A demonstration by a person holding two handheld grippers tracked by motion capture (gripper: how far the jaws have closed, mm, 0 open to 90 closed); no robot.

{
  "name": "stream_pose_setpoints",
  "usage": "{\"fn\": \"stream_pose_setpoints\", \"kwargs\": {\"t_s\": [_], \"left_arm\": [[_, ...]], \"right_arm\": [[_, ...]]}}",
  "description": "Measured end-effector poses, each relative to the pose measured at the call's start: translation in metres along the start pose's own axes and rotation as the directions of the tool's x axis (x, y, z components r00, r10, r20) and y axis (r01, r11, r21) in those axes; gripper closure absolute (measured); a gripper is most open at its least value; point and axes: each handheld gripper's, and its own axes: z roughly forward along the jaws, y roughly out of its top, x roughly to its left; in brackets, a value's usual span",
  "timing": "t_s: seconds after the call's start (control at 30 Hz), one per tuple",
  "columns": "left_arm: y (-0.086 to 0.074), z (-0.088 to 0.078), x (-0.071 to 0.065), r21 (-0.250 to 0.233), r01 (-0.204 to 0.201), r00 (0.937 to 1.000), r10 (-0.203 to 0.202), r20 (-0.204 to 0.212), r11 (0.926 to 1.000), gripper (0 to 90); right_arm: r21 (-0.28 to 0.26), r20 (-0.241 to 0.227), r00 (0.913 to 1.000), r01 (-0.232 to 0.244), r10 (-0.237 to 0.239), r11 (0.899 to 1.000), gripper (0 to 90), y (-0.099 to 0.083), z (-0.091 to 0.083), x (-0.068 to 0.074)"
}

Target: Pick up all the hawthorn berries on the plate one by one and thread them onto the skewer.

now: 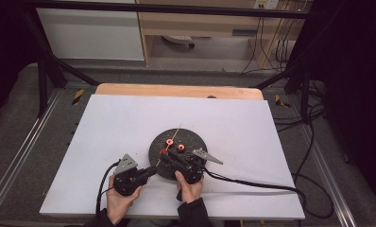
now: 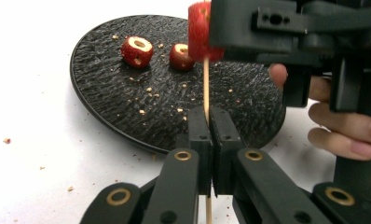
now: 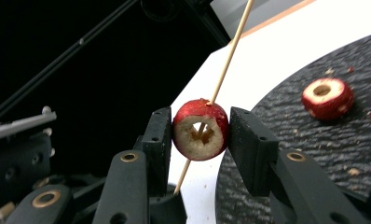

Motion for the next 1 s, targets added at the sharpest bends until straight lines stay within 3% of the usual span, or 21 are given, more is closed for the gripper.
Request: {"fn": "stream_pose_setpoints", "kwargs": {"t_s": [0.27,0.37,0.57,0.77,0.9,1.0], "left_arm": [[-0.001,0.000,0.000,0.006,-0.008,1.0000,0.008,-0.002,0.9999,88.2],[-0.002,-0.001,0.002,0.007,-0.006,1.0000,0.006,-0.001,1.0000,88.3],[-0.003,-0.009,0.007,0.010,-0.024,0.9996,0.024,-0.015,0.9997,88.2],[-0.005,-0.021,0.016,0.015,-0.032,0.9990,0.033,-0.030,0.9994,88.2],[-0.007,-0.027,0.020,0.027,-0.062,0.9971,0.063,-0.044,0.9977,88.2],[-0.009,-0.031,0.023,0.034,-0.076,0.9960,0.077,-0.045,0.9965,88.2]], "right_arm": [[0.028,0.013,0.9996,0.027,-0.027,0.999,59.2,-0.003,-0.001,0.001],[0.048,0.033,0.9990,0.030,-0.031,0.998,51.4,-0.001,-0.002,0.001],[0.064,0.051,0.9953,0.079,-0.082,0.995,35.4,0.010,-0.005,0.004],[0.147,0.090,0.9811,0.157,-0.171,0.977,18.3,0.030,-0.010,0.002],[0.205,0.115,0.9731,0.174,-0.200,0.963,9.6,0.042,-0.010,-0.001],[0.255,0.137,0.9633,0.191,-0.231,0.948,7.1,0.049,-0.009,-0.006]]}}
